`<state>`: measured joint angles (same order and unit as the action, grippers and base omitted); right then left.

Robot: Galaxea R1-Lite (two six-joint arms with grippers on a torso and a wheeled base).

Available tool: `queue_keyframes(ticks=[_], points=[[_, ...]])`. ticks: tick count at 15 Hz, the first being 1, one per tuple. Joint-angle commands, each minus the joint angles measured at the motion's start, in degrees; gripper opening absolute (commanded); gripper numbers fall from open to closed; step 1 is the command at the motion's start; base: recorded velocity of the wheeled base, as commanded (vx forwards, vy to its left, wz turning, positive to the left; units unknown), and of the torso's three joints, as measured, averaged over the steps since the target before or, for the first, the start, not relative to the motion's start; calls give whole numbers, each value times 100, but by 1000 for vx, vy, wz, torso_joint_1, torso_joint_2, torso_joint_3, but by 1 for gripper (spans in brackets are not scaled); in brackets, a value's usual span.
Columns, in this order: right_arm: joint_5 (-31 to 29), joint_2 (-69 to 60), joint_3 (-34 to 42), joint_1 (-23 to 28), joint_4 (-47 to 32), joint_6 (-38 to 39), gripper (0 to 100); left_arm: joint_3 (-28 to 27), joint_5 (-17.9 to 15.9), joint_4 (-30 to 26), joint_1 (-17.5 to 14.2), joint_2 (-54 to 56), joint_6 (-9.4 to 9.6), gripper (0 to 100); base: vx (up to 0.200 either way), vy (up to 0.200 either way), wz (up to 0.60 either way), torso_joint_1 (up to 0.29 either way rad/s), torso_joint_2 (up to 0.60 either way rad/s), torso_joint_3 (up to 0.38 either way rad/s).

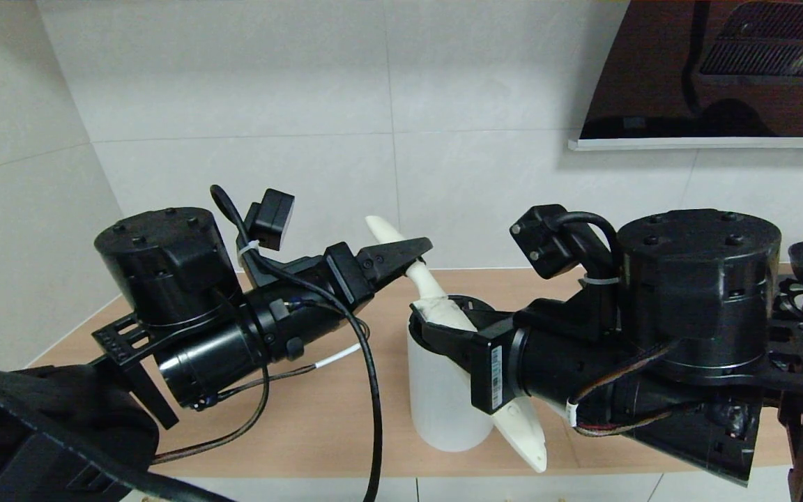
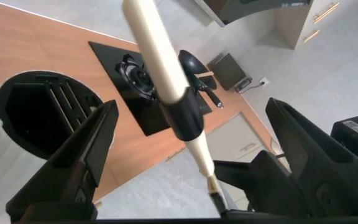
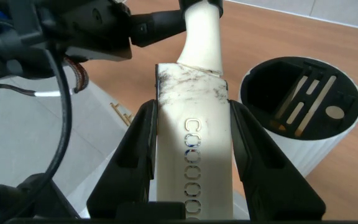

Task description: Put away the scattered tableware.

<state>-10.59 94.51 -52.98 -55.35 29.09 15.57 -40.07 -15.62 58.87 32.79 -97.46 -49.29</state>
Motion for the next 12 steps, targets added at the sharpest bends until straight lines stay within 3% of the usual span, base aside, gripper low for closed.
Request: queue_keyframes(ticks=[1,12], points=[[5,-12,7,-3,1,-1,0,-1,-3,2,8,-9,-2,0,0,0,0,0,0,0],[5,-12,42,-3,1,-1,0,-1,-3,2,17,26,-2,0,0,0,0,0,0,0]])
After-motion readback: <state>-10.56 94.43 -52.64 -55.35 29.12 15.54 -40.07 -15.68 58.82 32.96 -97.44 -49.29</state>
